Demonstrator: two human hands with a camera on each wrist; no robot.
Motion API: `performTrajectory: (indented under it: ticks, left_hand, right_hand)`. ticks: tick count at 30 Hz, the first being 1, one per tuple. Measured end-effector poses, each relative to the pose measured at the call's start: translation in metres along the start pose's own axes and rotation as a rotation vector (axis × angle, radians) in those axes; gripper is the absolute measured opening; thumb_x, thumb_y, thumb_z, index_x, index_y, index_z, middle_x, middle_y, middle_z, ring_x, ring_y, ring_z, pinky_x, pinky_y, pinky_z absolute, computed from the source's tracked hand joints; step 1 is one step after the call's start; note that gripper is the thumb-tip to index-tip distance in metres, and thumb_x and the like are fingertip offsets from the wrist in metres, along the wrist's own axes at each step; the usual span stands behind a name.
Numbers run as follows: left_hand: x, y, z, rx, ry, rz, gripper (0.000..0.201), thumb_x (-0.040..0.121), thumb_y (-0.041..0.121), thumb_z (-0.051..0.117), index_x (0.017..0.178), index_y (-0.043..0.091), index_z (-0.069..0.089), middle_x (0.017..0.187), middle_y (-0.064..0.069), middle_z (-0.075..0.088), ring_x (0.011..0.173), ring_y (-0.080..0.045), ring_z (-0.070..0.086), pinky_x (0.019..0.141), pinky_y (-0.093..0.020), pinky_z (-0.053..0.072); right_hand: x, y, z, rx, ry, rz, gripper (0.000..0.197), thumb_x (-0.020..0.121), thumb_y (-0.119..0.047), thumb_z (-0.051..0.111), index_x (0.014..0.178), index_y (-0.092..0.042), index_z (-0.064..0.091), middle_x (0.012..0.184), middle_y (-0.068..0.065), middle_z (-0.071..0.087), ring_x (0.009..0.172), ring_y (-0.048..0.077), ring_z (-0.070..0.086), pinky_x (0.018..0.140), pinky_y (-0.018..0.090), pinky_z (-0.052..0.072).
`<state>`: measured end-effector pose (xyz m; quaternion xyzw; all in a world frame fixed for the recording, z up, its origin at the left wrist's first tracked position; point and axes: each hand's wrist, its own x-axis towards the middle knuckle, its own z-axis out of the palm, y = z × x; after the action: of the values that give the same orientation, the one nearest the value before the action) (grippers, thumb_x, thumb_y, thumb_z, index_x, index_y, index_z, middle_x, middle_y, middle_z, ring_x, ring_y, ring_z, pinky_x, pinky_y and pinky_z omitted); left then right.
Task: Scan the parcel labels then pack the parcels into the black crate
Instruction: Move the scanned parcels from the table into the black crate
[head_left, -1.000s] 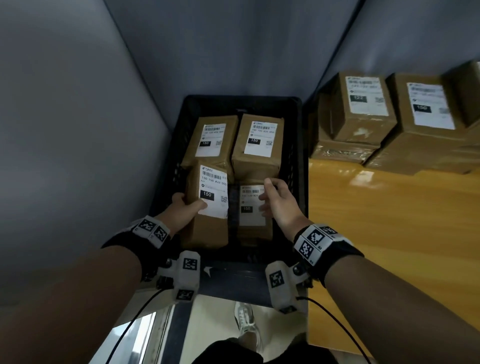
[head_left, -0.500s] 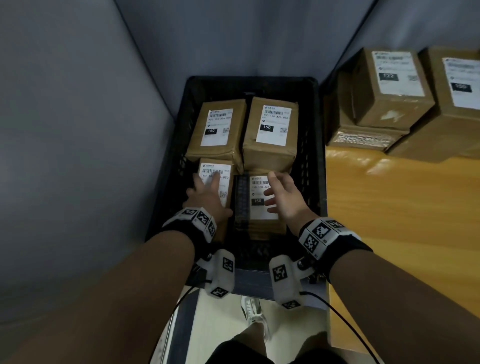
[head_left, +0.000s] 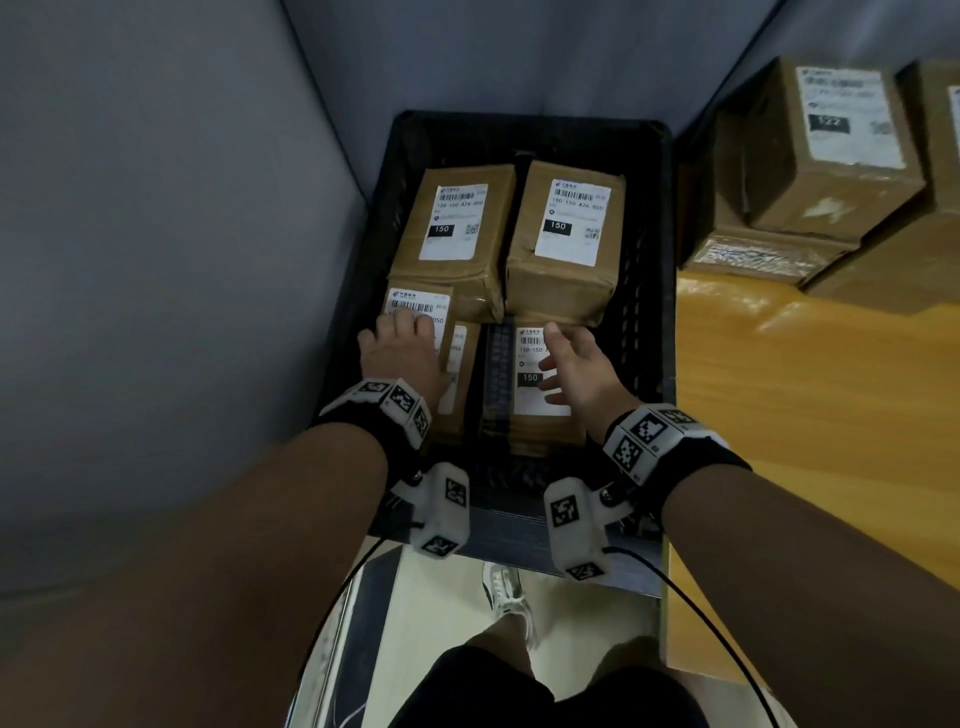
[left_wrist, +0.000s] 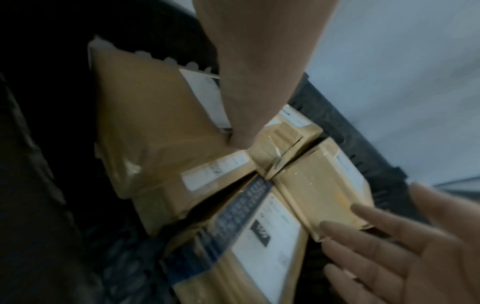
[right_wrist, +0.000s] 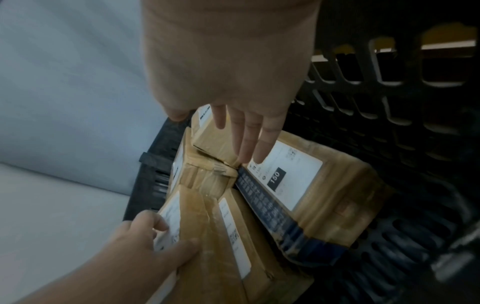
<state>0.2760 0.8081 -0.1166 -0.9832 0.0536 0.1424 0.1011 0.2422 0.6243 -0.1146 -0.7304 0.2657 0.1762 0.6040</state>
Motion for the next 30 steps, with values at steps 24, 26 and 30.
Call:
performTrajectory:
  ticks: [24,26,30]
  left_hand:
    - [0.013,0.190,-0.176,-0.532,0.097,0.275,0.057,0.094,0.042,0.051,0.139,0.012,0.036,0.142,-0.014,0.036,0.132,-0.033,0.034,0.105,-0.043,0.035]
    - [0.018,0.213,-0.183,-0.668,0.005,0.249,0.060,0.094,0.046,0.050,0.141,0.014,0.033,0.146,-0.013,0.032,0.133,-0.032,0.036,0.105,-0.044,0.037]
    - [0.032,0.255,-0.194,-0.861,-0.107,0.121,0.072,0.091,0.057,0.048,0.145,0.015,0.028,0.149,-0.012,0.029,0.132,-0.031,0.039,0.104,-0.041,0.037]
  right_hand:
    - [-0.039,-0.053,-0.259,-0.058,0.398,-0.205,0.025,0.100,-0.017,0.048,0.124,-0.014,0.053,0.088,-0.003,0.060,0.083,0.023,0.066,0.083,0.046,0.056]
    - [-0.036,-0.053,-0.280,-0.071,0.409,-0.219,0.021,0.099,-0.016,0.048,0.119,-0.015,0.054,0.087,-0.003,0.061,0.087,0.030,0.067,0.083,0.050,0.056]
    - [-0.027,-0.049,-0.313,-0.110,0.390,-0.249,0.019,0.098,-0.016,0.048,0.115,-0.015,0.055,0.087,-0.003,0.061,0.086,0.030,0.067,0.081,0.050,0.055]
